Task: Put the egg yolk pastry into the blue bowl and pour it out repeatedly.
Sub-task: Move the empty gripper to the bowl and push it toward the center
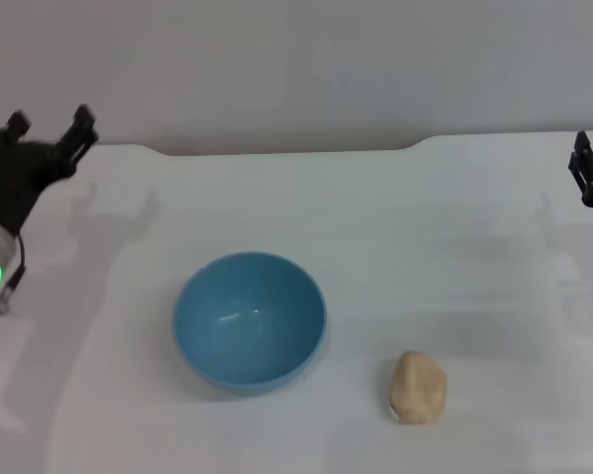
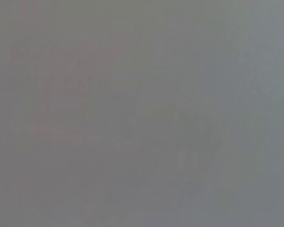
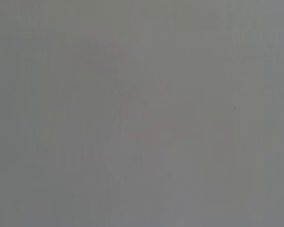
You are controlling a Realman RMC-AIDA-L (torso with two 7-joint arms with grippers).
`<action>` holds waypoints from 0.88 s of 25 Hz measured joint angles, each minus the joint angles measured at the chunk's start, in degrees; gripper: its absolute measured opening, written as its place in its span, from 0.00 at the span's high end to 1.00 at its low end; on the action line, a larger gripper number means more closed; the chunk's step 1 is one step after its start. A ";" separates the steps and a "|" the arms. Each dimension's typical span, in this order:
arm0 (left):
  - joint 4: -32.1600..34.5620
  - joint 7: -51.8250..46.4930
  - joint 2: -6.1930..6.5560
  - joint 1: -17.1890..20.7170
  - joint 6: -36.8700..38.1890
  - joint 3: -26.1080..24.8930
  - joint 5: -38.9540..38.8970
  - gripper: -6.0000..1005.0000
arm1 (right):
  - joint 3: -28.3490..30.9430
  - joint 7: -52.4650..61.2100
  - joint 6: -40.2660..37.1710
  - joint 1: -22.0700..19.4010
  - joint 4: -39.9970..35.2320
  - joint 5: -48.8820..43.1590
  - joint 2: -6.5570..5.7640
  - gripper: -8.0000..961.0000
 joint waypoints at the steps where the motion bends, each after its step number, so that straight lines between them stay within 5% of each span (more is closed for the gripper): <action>1: 0.90 -1.95 0.82 -0.40 -1.34 -1.28 2.08 0.11 | 0.00 0.00 0.01 -0.06 0.06 0.00 0.02 0.35; 8: 16.51 -15.53 6.76 0.88 -22.85 -17.38 29.65 0.11 | 0.01 0.00 0.05 -0.09 0.49 0.00 0.02 0.35; 9: 16.51 -15.53 6.76 0.88 -22.85 -17.38 29.65 0.11 | 0.02 0.00 0.05 -0.02 0.48 0.00 0.02 0.35; 11: 31.03 -20.27 8.77 4.42 -37.69 -21.10 42.33 0.12 | 0.06 0.00 0.05 0.06 0.48 0.00 0.01 0.35; 18: 60.08 -18.36 10.76 13.25 -68.04 -22.72 47.30 0.12 | 0.32 0.00 0.05 0.07 0.53 -0.01 -0.02 0.35; 22: 71.81 -8.10 9.22 15.95 -85.17 -24.67 41.70 0.12 | 0.60 0.00 0.05 0.25 0.56 0.00 -0.12 0.35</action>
